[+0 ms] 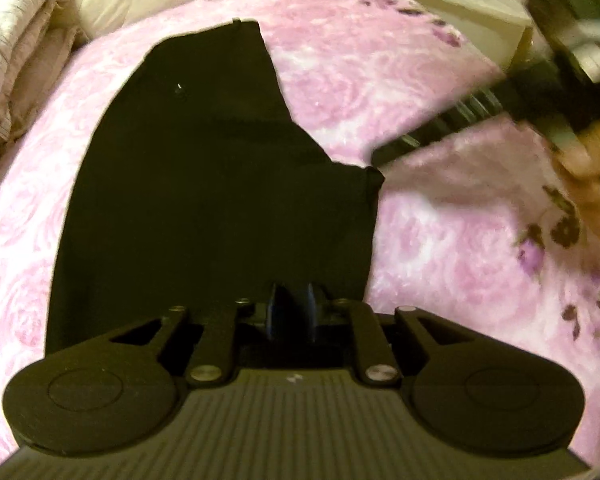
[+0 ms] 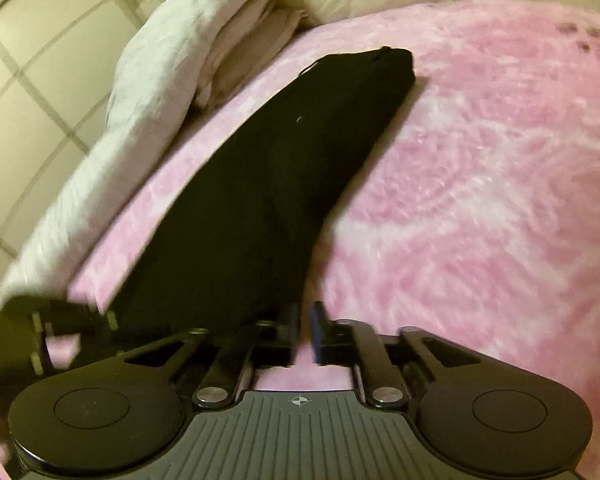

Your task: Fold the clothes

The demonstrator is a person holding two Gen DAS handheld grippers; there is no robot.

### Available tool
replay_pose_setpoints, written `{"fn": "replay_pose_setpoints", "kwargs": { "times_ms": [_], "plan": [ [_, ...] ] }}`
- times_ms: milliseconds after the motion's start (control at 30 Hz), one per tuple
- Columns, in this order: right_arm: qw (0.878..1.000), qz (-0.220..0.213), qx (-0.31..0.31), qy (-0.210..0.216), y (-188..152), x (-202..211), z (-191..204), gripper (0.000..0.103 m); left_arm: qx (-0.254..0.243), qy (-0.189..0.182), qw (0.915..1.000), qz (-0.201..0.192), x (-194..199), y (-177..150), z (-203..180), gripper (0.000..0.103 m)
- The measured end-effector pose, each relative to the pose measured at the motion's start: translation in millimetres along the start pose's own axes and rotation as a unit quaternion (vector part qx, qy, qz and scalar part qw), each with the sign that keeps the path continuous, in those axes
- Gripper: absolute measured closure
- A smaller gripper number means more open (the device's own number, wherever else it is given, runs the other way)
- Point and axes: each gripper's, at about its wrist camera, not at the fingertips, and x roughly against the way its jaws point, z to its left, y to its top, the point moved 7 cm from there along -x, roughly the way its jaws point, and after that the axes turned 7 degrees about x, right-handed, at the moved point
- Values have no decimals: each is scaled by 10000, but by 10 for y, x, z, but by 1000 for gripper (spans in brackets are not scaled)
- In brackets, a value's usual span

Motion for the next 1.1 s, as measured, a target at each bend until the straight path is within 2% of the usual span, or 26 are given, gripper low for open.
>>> {"fn": "replay_pose_setpoints", "kwargs": {
  "times_ms": [67,133,200,233,300,367,433,533,567,633,733,767,900,933,967,1100],
  "plan": [
    [9997,79,-239,32,111,-181,-71,59,9,-4,10000,71,-61,-8,-2,91],
    [9988,167,-411,182,209,-360,-130,57,-11,-11,9999,146,-101,-48,-10,90],
    [9965,449,-520,475,249,-541,-160,58,-43,0,9998,169,-110,-71,-20,90],
    [9946,610,-571,614,240,-583,-175,72,-66,25,9999,126,-87,-58,-26,90],
    [9907,889,-626,814,218,-580,-208,86,-113,76,9999,41,-43,-33,-39,89],
    [9899,999,-541,843,209,-453,-255,89,-159,126,9998,-45,2,-7,-51,88],
    [9894,1117,-449,811,191,-339,-303,92,-112,147,9994,-293,65,100,-79,88],
    [9865,1244,-491,950,218,-238,-364,89,-76,120,9979,-625,87,289,-169,85],
    [9871,1194,-508,934,267,-218,-403,88,-57,107,9979,-633,45,311,-194,83],
    [9900,1037,-533,795,392,-194,-511,74,8,90,9984,-562,-66,310,-223,79],
    [9910,879,-714,716,587,-286,-649,58,105,65,9989,-456,-233,309,-267,79],
    [9912,848,-745,691,662,-355,-691,57,138,57,9990,-421,-288,309,-282,79],
    [9935,701,-643,628,1024,-744,-844,57,268,23,9992,-279,-510,308,-341,79],
    [9948,624,-604,539,1144,-834,-898,67,311,10,9992,-255,-514,306,-341,79],
    [9966,508,-536,366,1285,-906,-962,71,359,-7,9991,-236,-490,303,-333,79],
    [9983,396,-424,99,1636,-1076,-1120,73,551,-72,9983,-163,-394,293,-299,79]
  ]
}}
